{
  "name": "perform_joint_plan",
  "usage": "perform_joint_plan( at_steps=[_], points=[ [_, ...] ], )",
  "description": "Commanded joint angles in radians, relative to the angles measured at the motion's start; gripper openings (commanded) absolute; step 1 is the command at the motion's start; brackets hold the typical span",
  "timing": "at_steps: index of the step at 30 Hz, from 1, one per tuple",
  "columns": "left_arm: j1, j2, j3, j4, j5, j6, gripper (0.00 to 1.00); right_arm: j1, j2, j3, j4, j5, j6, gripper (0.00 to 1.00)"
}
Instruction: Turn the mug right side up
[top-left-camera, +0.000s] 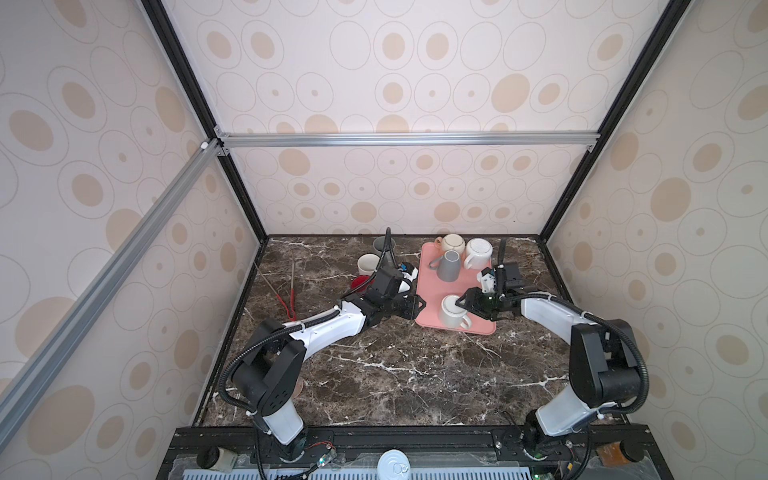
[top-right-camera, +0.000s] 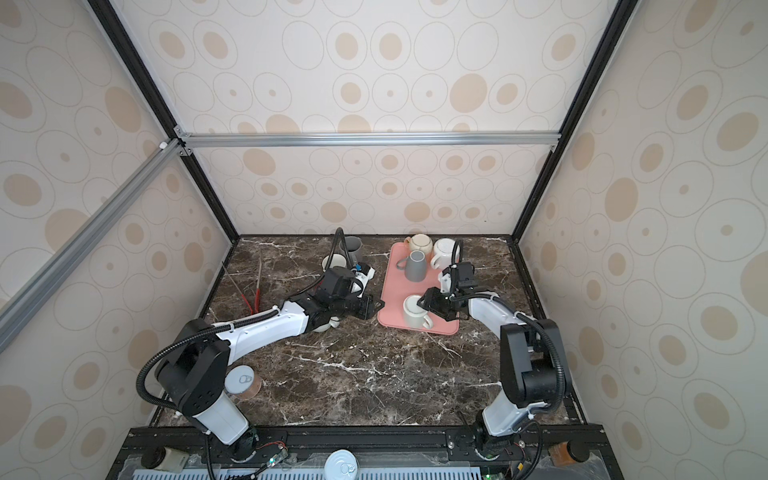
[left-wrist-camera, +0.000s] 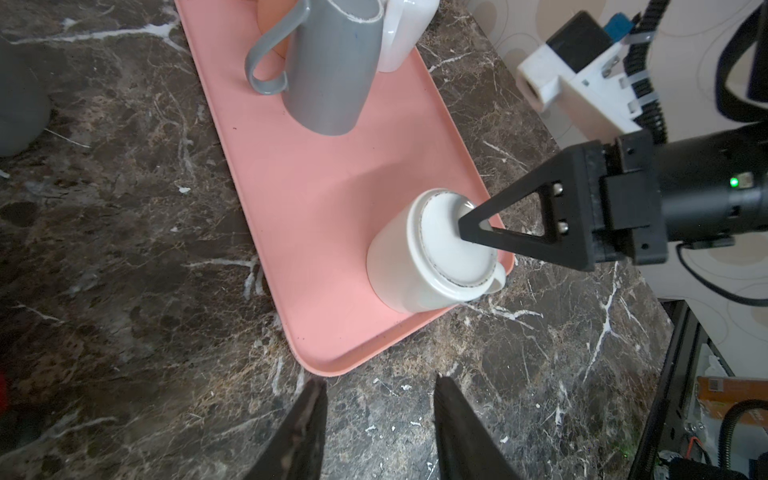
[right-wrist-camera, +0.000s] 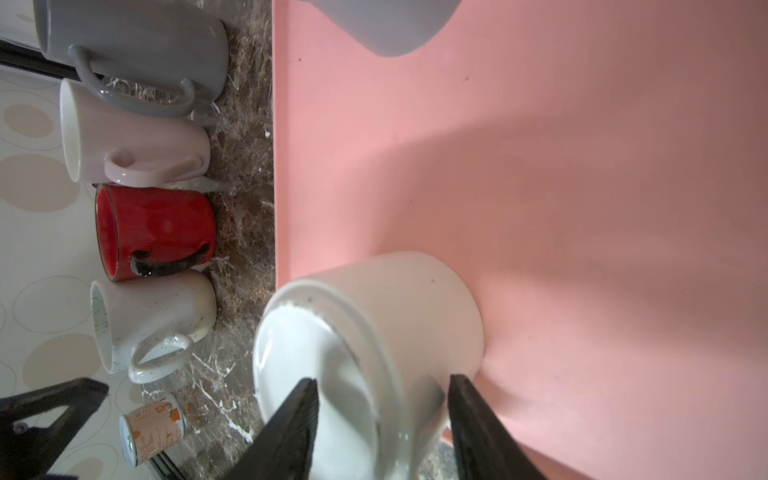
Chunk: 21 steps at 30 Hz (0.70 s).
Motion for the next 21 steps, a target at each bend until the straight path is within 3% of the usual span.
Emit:
perform_joint_plan(
  at_steps=[1, 11, 21],
  points=[
    [-0.018, -0.032, -0.006, -0.024, -0.071, -0.028, 0.43, 0.024, -0.065, -0.029, -0.029, 0.026, 0.044, 0.54],
    [-0.045, -0.022, -0.026, -0.033, -0.110, -0.071, 0.45, 0.089, -0.111, -0.109, 0.010, 0.026, 0.109, 0.55],
    [-0.050, -0.054, -0.056, -0.038, -0.131, -0.080, 0.46, 0.265, -0.022, -0.003, 0.053, 0.034, 0.172, 0.55]
  ],
)
